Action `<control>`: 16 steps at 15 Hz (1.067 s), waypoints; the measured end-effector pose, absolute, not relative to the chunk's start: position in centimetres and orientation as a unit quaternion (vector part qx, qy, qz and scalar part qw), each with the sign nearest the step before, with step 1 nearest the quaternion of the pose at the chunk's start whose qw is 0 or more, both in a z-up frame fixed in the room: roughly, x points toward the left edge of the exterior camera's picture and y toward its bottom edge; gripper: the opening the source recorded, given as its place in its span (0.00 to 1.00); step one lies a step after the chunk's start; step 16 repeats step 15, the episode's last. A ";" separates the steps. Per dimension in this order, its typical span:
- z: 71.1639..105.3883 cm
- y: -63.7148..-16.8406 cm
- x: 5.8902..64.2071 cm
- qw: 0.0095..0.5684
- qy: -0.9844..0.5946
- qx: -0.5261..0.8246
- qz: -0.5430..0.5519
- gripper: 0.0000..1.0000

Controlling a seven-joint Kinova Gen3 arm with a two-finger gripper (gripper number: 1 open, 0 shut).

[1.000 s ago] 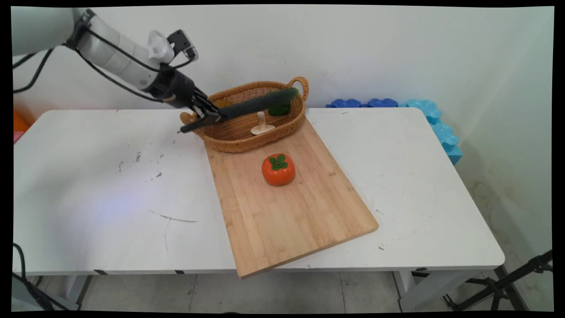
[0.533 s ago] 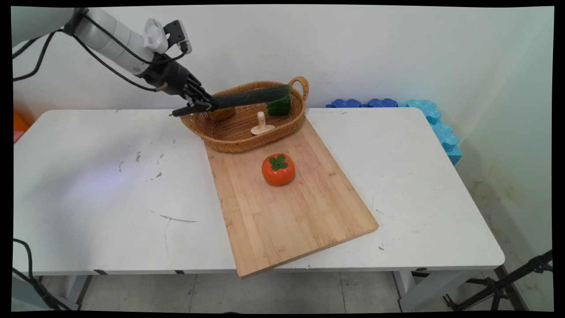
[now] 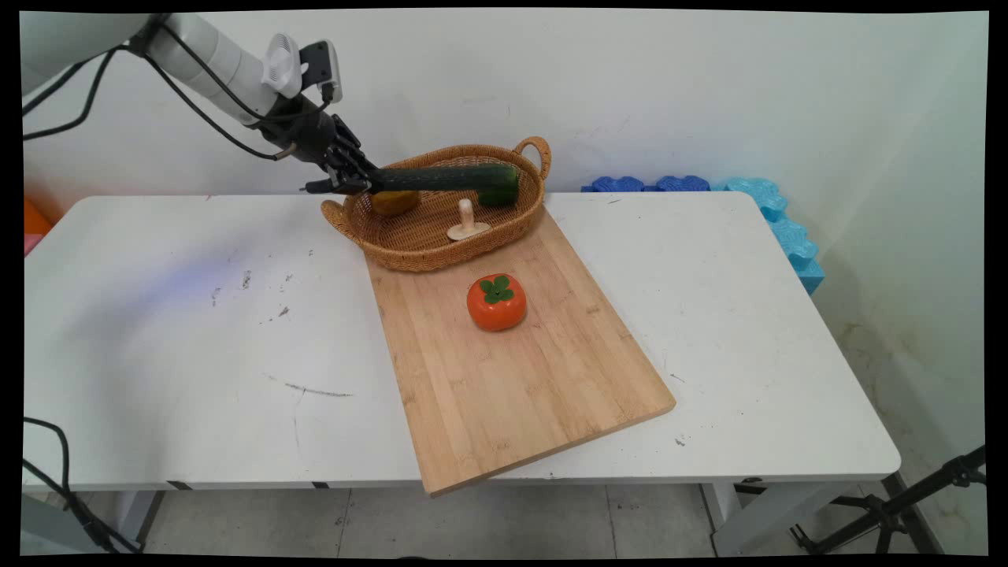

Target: Place the picked object in the vegetable basket

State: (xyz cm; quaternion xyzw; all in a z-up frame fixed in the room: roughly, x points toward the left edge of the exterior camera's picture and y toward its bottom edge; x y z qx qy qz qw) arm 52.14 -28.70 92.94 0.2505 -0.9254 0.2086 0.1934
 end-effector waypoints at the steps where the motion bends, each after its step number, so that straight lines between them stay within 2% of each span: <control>1: 92.7 -29.1 52.2 0.192 -0.928 0.243 0.209 0.00; 9: 91.6 -31.5 52.3 0.185 -0.940 0.196 0.211 0.00; 10: 91.4 -31.7 52.3 0.184 -0.941 0.191 0.210 1.00; 16: 91.0 -32.3 52.2 0.183 -0.946 0.170 0.209 1.00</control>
